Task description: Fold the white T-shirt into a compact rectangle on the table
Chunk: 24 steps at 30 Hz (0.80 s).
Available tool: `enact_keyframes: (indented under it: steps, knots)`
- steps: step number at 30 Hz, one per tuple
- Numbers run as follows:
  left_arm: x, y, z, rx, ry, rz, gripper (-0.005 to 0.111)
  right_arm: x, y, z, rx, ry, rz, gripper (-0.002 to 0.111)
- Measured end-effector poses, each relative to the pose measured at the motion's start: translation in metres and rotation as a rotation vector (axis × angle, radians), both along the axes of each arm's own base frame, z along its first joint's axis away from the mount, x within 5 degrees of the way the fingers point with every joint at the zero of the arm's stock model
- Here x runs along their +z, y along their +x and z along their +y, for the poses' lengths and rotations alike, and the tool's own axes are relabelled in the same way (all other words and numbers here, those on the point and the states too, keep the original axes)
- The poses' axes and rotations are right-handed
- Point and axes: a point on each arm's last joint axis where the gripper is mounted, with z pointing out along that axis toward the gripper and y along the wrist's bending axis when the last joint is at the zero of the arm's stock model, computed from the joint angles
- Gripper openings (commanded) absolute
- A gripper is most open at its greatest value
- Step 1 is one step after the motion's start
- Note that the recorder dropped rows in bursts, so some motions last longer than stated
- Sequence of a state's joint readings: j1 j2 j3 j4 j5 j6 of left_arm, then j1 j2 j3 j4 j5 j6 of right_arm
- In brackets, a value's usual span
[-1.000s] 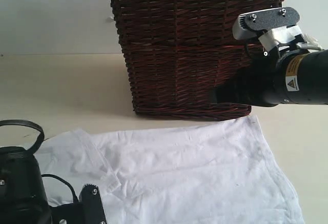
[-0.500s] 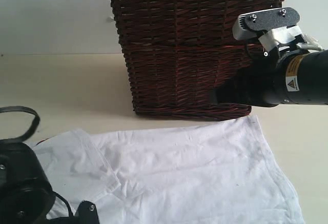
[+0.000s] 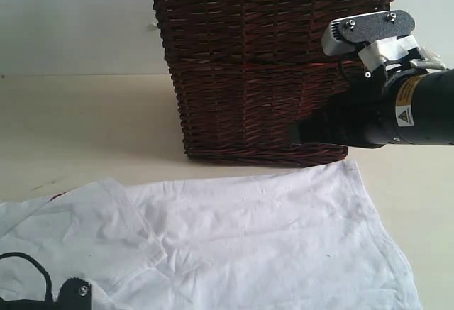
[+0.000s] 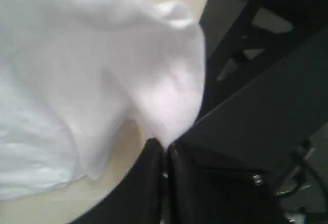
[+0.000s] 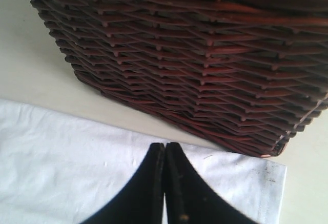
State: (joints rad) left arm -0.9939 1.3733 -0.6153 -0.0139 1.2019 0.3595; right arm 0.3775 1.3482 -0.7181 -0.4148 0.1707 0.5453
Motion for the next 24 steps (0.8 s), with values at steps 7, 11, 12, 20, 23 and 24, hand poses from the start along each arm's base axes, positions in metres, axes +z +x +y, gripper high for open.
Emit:
enact_keyframes:
  steps: [7, 11, 12, 20, 23, 24]
  knots:
    - [0.006, 0.029, 0.013, -0.151, 0.139, -0.295, 0.000, 0.000, 0.000, 0.000, 0.000, 0.000, 0.000, 0.000]
    - [0.009, 0.043, 0.012, -0.227, 0.141, -0.444, 0.000, 0.000, 0.000, 0.000, 0.003, -0.003, -0.001, 0.000]
    - [0.009, 0.045, 0.011, -0.238, 0.130, -0.463, 0.000, 0.000, 0.000, 0.000, 0.003, -0.003, -0.001, 0.000]
    - [0.021, 0.064, -0.006, -0.351, 0.028, -0.642, 0.000, 0.000, 0.000, 0.000, 0.003, -0.003, -0.001, 0.000]
    - [0.028, 0.073, -0.016, -0.406, -0.038, -0.733, 0.000, 0.000, 0.000, 0.000, 0.003, -0.003, -0.001, 0.000]
    - [0.029, 0.074, -0.019, -0.421, -0.064, -0.754, 0.000, 0.000, 0.000, 0.000, 0.003, -0.003, -0.001, 0.000]
